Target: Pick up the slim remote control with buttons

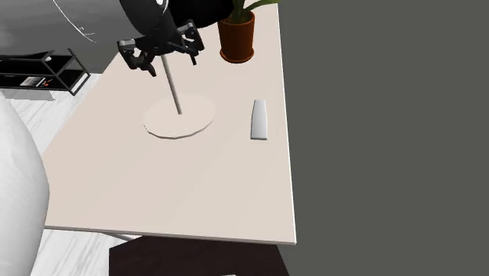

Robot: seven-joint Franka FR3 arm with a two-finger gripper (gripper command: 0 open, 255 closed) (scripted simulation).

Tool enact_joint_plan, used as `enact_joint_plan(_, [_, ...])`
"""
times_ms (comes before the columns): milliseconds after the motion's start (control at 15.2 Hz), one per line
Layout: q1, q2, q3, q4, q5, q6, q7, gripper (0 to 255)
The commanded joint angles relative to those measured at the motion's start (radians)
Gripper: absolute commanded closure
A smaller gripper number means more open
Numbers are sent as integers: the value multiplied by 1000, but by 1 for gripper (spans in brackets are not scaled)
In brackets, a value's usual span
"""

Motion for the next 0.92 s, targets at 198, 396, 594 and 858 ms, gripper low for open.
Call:
enact_joint_plan(198, [-18, 89, -33, 19, 4, -35, -9, 0])
enact_joint_plan(396, [-31, 185, -69, 44, 12, 7, -19, 0])
enact_joint_plan(594, [-42, 282, -105, 76, 28, 45, -33, 0])
enact_joint_plan(858, [-58, 417, -150, 128, 62, 87, -57, 0])
